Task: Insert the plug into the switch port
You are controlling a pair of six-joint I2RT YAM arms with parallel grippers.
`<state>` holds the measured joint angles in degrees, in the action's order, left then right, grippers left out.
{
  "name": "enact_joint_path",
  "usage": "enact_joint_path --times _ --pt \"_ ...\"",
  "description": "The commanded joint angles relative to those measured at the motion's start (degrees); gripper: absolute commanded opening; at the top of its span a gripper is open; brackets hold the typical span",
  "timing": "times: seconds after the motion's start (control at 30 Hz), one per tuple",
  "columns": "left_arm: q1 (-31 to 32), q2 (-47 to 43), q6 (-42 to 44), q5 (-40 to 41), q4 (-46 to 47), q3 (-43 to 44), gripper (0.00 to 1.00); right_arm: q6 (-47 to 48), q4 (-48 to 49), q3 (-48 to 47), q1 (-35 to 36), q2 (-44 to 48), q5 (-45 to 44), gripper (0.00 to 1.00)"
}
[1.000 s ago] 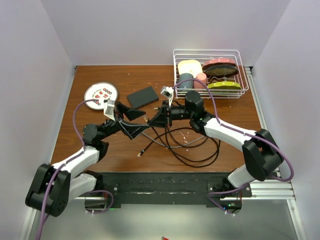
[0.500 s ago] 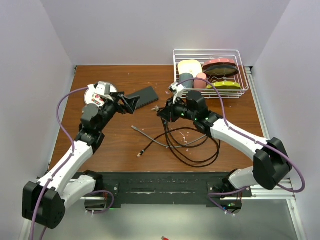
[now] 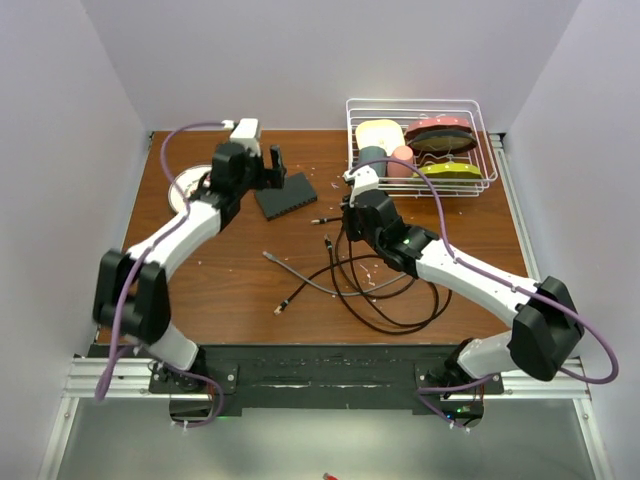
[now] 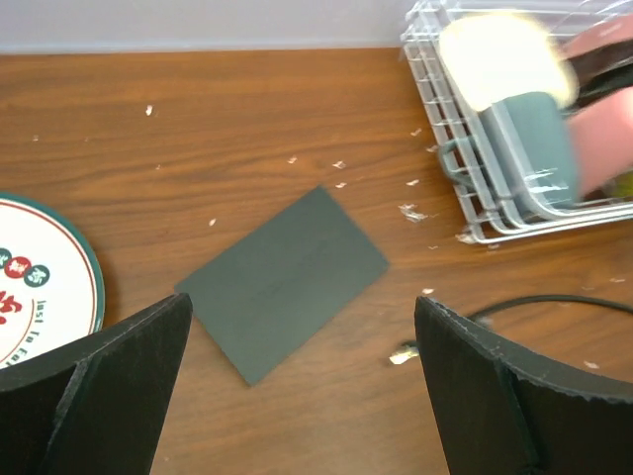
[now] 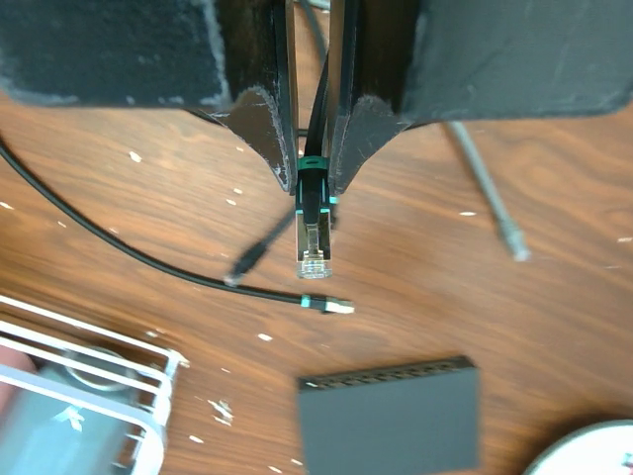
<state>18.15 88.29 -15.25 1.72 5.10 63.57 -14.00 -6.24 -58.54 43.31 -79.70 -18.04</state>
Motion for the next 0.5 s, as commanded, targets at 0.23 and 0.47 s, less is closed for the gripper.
enact_joint_path --times 0.23,0.47 --pt "-1.01 33.68 5.4 -8.22 -19.33 38.71 1.0 1.7 -0.7 -0.78 0.2 -0.72 -2.87 0.0" --pt "-1.1 47.03 6.46 -8.3 -24.32 51.98 1.0 2.13 -0.35 -0.78 0.11 -0.89 -1.29 0.0"
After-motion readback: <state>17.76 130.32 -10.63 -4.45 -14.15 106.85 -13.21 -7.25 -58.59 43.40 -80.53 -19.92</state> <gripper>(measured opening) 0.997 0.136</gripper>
